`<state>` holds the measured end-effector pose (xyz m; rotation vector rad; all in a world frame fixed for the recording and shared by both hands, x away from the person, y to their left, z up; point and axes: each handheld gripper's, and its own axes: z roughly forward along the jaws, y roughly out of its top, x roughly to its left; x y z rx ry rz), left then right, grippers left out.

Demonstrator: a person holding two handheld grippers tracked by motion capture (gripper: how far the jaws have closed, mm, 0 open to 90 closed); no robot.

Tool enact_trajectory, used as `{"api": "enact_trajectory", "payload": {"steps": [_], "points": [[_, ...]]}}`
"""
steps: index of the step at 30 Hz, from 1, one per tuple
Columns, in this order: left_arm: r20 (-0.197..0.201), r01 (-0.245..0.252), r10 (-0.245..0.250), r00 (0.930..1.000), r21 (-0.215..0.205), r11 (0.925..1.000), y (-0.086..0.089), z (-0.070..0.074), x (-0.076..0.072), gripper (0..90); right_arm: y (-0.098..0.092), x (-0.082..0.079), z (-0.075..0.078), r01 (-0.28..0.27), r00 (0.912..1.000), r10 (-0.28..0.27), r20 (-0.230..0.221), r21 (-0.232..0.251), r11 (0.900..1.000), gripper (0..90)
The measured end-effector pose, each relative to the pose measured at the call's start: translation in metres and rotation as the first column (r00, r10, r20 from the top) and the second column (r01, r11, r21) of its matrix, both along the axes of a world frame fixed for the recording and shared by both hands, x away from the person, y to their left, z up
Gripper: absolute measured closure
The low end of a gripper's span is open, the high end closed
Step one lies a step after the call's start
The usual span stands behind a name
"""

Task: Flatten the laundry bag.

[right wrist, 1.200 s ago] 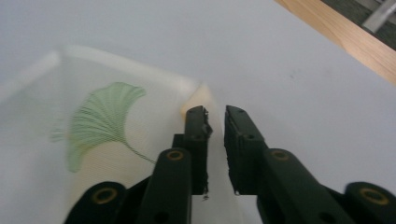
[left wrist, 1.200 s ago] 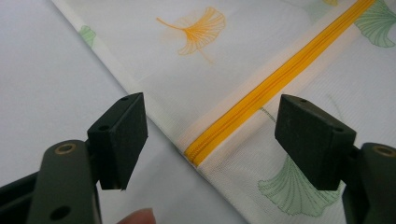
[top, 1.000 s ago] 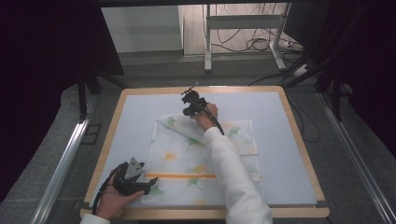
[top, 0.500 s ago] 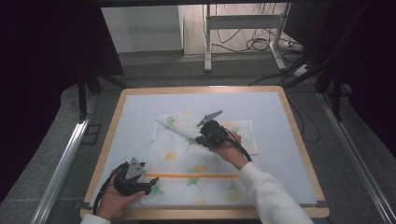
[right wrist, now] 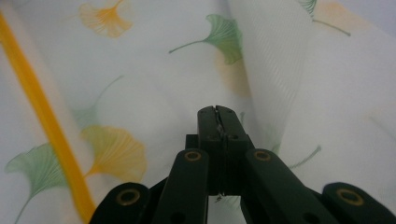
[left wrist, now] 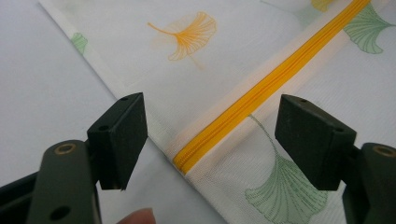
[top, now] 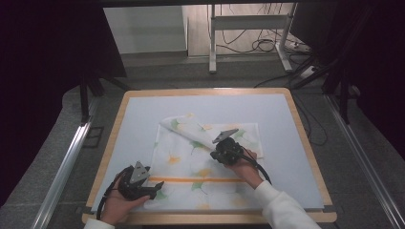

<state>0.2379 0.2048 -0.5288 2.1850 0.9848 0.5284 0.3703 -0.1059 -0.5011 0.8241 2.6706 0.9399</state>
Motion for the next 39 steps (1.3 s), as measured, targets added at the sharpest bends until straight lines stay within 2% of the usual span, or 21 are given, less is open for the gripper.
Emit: {"api": "enact_trajectory", "payload": {"steps": [5,13,21,24,27,31,32,34,35,36,39], "points": [[-0.004,0.009,-0.009,1.0,0.006,0.9999,-0.002,-0.001,0.0,25.4,0.005,0.011,-0.007,0.022,0.9995,-0.021,0.021,-0.042,0.999,89.2],[-0.004,0.012,-0.012,0.9999,0.008,0.9999,-0.003,0.0,0.0,25.4,-0.003,0.02,-0.006,0.064,0.9972,-0.062,0.041,-0.065,0.996,89.3],[-0.002,0.011,-0.011,0.9999,0.006,0.9999,-0.002,0.0,0.0,25.4,-0.009,0.036,-0.009,0.096,0.9947,-0.093,0.044,-0.064,0.993,89.3],[-0.001,0.009,-0.009,1.0,0.003,1.0,-0.002,0.0,0.0,25.4,-0.012,0.045,-0.012,0.109,0.9934,-0.106,0.044,-0.079,0.991,89.3],[0.0,0.01,-0.01,1.0,0.003,0.9999,-0.002,0.0,0.0,25.4,-0.02,0.06,-0.013,0.146,0.9887,-0.142,0.046,-0.072,0.987,89.3],[0.0,0.01,-0.01,0.9999,0.004,0.9999,-0.002,0.0,-0.001,25.4,-0.025,0.069,-0.014,0.158,0.9872,-0.157,0.029,-0.049,0.986,89.3],[0.0,0.011,-0.011,0.9999,0.003,0.9999,-0.001,0.0,-0.001,25.4,-0.028,0.071,-0.013,0.149,0.9888,-0.149,0.012,-0.041,0.988,87.3],[0.0,0.011,-0.011,0.9999,0.004,0.9999,-0.001,0.0,0.0,25.4,-0.03,0.07,-0.011,0.13,0.9915,-0.13,-0.005,-0.035,0.991,77.8],[-0.002,0.011,-0.011,0.9999,0.004,0.9999,-0.001,0.0,0.0,25.4,-0.03,0.07,-0.011,0.13,0.9915,-0.13,-0.005,-0.035,0.991,77.8],[-0.003,0.013,-0.013,0.9999,0.007,0.9999,-0.001,-0.001,0.0,25.4,-0.032,0.068,-0.008,0.113,0.9932,-0.114,-0.027,-0.036,0.993,67.9],[0.0,0.013,-0.013,0.9999,0.006,0.9999,-0.002,-0.001,0.0,25.4,-0.04,0.062,-0.003,0.124,0.9918,-0.125,-0.028,-0.035,0.992,56.4]]}}
